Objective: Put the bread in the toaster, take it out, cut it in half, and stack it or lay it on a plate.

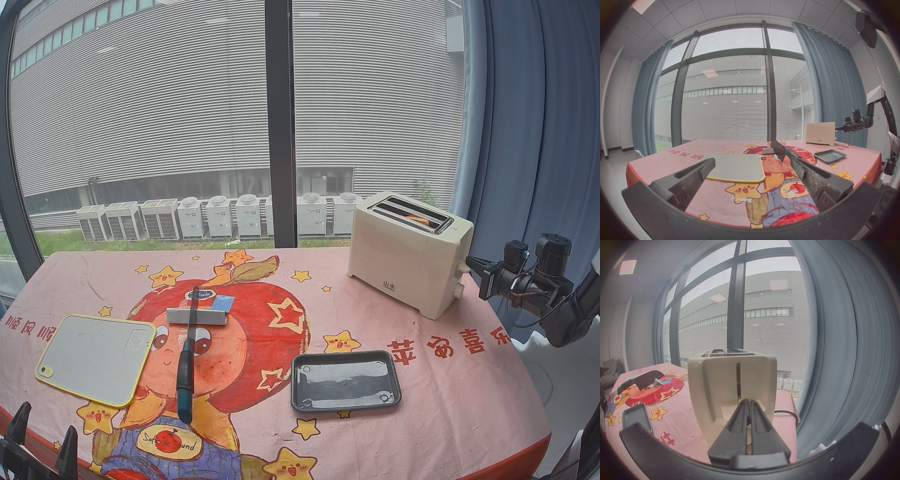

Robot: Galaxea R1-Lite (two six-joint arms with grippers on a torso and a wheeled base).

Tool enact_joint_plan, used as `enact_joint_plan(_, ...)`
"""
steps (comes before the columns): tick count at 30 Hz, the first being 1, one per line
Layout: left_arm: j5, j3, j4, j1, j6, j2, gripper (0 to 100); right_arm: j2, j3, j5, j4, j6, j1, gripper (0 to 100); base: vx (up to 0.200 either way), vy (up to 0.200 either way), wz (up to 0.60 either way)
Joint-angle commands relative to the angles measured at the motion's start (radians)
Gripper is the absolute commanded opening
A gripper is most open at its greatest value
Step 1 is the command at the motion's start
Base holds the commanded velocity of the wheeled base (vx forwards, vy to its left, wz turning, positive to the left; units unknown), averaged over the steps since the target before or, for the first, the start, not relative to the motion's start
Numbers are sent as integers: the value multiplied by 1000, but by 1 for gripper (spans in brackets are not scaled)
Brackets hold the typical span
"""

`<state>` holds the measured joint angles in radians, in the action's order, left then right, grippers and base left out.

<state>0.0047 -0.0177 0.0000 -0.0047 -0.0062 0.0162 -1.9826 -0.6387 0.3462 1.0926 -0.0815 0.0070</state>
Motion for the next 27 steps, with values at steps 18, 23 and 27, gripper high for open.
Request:
enact_joint_plan(18, 0, 18, 0, 0, -1, -15, 100, -19, 8, -1, -2, -14, 1, 0, 0, 0, 0)
enact_joint_plan(23, 0, 18, 0, 0, -1, -15, 100, -32, 8, -1, 0, -15, 1, 0, 0, 0, 0)
enact_joint_plan(27, 0, 18, 0, 0, 0, -15, 100, -32, 8, -1, 0, -15, 2, 0, 0, 0, 0)
